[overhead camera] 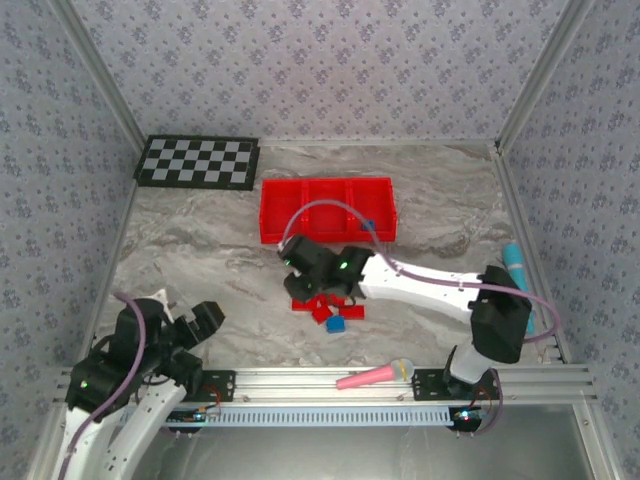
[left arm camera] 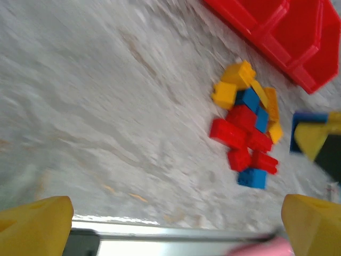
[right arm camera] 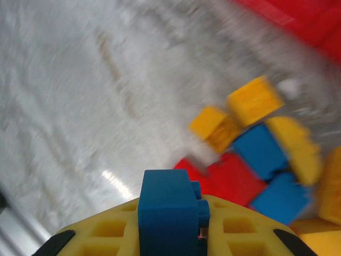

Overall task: Sort the legos into containers by color
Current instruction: Place the lego in the container.

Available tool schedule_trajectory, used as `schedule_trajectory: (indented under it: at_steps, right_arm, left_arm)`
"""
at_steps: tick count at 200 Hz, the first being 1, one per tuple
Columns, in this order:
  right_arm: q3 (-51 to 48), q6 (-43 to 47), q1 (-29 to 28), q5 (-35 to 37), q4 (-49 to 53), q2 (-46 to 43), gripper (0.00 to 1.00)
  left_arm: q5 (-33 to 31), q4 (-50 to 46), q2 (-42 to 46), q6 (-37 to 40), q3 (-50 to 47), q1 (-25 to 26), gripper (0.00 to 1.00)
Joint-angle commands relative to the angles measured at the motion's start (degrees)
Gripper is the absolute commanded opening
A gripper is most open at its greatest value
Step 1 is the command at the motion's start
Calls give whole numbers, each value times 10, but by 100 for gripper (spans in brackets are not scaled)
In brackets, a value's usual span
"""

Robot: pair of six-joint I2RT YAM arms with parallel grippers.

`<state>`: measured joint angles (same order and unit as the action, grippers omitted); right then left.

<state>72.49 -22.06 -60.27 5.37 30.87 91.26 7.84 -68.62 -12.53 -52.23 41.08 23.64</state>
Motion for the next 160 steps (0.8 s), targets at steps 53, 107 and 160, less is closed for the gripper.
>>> schedule_trajectory:
  at_steps: [53,107,160]
  right_arm:
    - [93,128,266,-24,33,35,12]
    - [237,147,358,-56,72,206,15]
    - [306,156,365,-39,103,281,18]
  left_arm:
    - [94,102,-106,37,-8,4,100]
    - [103,140,-181,86,0,4,100]
    - [73,130,-214,124,16,4,100]
